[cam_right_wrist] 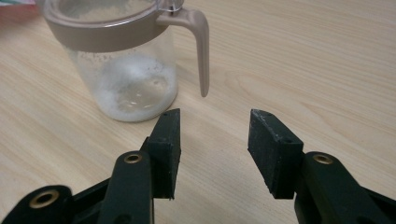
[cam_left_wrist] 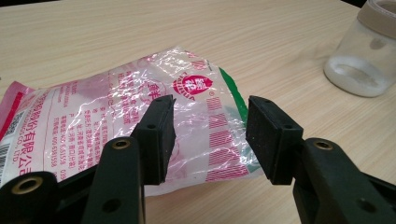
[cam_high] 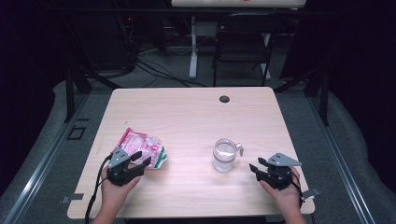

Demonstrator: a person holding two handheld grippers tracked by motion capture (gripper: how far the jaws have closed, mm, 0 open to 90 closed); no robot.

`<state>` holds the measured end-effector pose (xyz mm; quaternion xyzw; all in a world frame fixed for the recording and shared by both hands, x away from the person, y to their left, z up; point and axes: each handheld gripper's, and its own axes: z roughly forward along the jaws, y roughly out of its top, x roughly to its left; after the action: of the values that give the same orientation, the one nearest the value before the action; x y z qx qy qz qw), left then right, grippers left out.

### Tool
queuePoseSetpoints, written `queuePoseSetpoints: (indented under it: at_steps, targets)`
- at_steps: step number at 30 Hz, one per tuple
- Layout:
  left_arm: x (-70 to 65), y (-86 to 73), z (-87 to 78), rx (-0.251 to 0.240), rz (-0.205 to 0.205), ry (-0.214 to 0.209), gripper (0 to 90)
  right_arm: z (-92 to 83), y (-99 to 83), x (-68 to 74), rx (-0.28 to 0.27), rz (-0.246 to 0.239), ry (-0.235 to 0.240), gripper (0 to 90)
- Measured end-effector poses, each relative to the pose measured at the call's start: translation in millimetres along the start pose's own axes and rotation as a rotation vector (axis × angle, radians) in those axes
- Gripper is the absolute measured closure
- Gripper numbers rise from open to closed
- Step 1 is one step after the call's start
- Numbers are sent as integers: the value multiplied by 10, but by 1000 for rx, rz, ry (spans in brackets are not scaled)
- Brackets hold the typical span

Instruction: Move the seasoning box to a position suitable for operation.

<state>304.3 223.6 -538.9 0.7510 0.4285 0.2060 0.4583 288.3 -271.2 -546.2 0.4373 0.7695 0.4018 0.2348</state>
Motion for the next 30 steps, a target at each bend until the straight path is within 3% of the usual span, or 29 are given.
queuePoseSetpoints:
  at_steps: [3, 10, 14, 21, 30]
  targets:
    - [-2, 1, -5, 0, 1, 8, 514, -15, 7, -34, -12, 20, 3, 556]
    - [-15, -4, -106, -29, -19, 27, 489, 21, 51, -19, -38, -7, 3, 602]
    - [-26, -24, -152, -32, -20, 28, 491, 79, 73, -18, -24, -16, 9, 614]
    - [-49, -81, -258, -30, -17, 48, 501, 311, 162, -1, -9, -19, 36, 640]
    - [-36, -186, -421, -37, -47, 76, 522, 574, 222, -31, 36, -6, 42, 670]
